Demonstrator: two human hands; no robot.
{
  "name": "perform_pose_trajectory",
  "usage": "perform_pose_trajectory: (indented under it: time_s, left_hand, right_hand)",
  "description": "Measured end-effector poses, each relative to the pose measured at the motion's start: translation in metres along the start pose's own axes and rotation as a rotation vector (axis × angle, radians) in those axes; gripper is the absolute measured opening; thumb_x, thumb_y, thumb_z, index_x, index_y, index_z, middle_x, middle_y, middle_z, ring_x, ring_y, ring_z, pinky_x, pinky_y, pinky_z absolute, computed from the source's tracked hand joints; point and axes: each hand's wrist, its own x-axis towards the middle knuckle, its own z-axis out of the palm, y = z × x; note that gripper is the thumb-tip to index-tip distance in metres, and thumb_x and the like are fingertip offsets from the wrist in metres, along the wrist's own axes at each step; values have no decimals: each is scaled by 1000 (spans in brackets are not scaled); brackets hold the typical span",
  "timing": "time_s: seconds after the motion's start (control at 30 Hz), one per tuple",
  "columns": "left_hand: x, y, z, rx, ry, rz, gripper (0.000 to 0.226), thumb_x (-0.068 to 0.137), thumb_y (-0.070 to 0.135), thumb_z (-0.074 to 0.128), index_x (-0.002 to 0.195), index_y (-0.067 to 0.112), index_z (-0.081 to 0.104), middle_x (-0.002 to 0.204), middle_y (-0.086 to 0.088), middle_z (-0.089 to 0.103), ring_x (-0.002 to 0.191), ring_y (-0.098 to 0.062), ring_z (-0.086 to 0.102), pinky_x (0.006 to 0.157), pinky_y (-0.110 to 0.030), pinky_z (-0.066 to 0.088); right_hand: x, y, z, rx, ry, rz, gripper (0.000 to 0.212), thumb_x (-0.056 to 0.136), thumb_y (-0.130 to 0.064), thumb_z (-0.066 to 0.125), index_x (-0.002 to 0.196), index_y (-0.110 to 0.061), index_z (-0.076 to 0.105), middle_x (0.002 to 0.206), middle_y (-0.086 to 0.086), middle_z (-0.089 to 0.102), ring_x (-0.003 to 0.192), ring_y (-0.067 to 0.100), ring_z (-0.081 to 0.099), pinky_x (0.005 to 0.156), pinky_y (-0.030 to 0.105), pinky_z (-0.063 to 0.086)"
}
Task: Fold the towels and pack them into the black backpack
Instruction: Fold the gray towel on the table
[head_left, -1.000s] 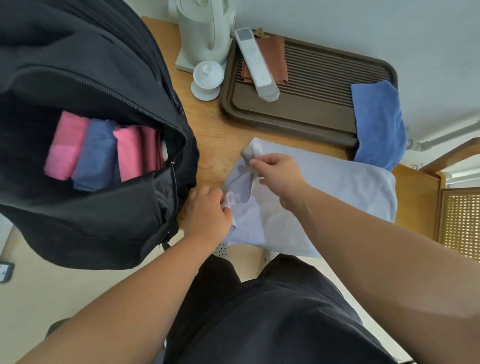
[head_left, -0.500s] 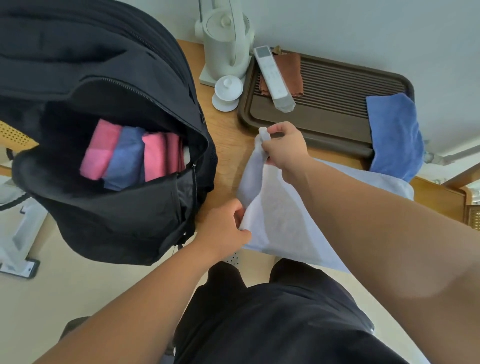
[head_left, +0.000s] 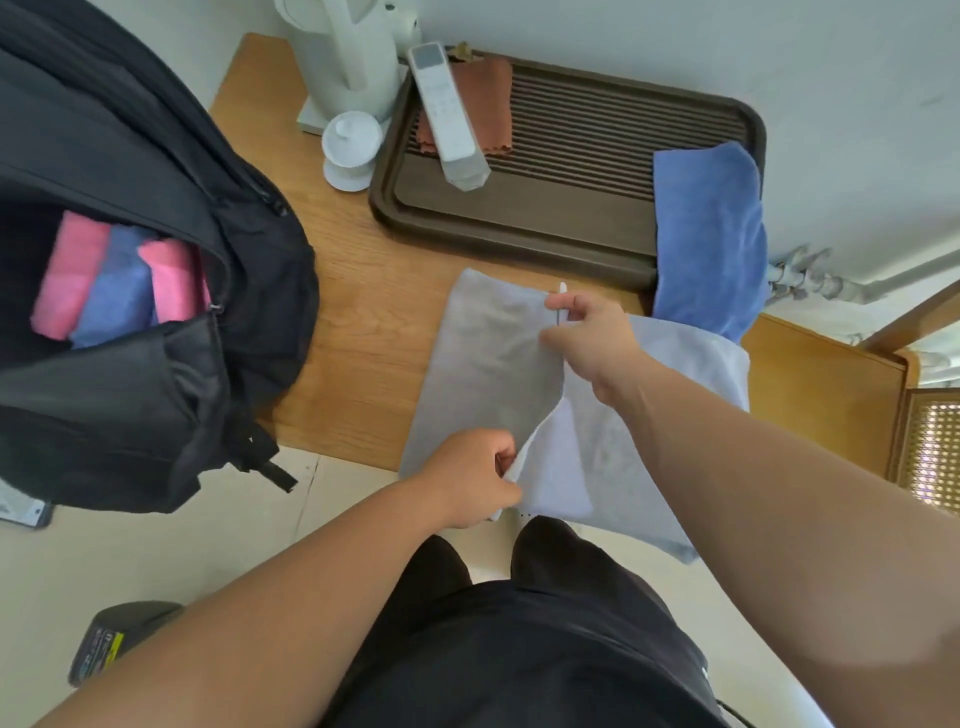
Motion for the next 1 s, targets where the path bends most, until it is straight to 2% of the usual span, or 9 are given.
perform_pose_trajectory:
  time_s: [0.1,0.3,0.47,0.6,0.7,0.8,0.87,0.93,1.0]
  left_hand:
    - [12,3,23,30,48,-80,7,82,14,67,87,13,61,78,-1,63,69,-19,55,63,-31,46]
    - [14,14,44,105,108,-137,7,83,13,64,83,14,57,75,0,58,71,-20,52,67,-39,48]
    - [-2,41,47,29,172,-111,7,81,9,64,86,11,58,68,3,55,63,-14,49,57,-28,40]
    - [-10,60,54,-2,173,-69,8,81,8,65,85,11,58,64,7,51,57,-8,46,53,-21,37]
    - [-3,69,66,34,144,-37,12,83,10,66,83,17,56,68,7,52,61,-10,47,56,-24,41]
    - [9,69,82,36,25,-40,16,86,23,73,93,21,59,81,6,61,74,-14,58,69,-32,53]
    - [15,64,88,44,-73,-78,29,85,38,76,104,22,60,91,5,65,83,-14,62,76,-30,52]
    - [20,54,88,102,-44,-107,31,88,43,71,106,20,60,96,4,63,88,-16,61,80,-32,51]
    - [23,40,80,131,84,-134,24,92,39,66,103,19,60,92,4,60,87,-17,60,80,-33,50]
  right_hand:
    - [4,17,-10,-66,-136,40,53,88,-24,76,137,-28,58,130,-5,49,115,19,50,94,31,44]
    - [4,25,-26,-131,-199,-73,65,92,-37,70,150,-24,43,148,1,45,129,24,49,98,34,45]
    - [-3,23,-49,43,-159,-126,62,88,-52,69,142,-26,53,143,-4,53,125,21,54,105,45,49]
    - [-3,27,-70,121,-115,-151,57,90,-48,69,139,-22,58,137,-5,58,117,17,59,101,40,53]
    - [-2,39,-80,117,-82,-111,63,82,-54,72,135,-21,61,134,-4,61,120,19,59,102,42,52]
    - [0,56,-86,-39,-108,-71,73,87,-49,70,148,-16,47,148,1,49,132,23,50,103,34,44]
    - [2,67,-85,-236,-118,-95,77,90,-47,68,153,-15,37,158,3,32,139,26,41,107,36,41]
    - [-1,71,-80,-416,-101,-148,78,89,-49,67,153,-20,35,160,3,20,142,29,35,114,42,37]
    - [-6,71,-74,-583,-36,-220,75,87,-53,65,152,-26,36,161,3,16,144,31,28,116,45,34]
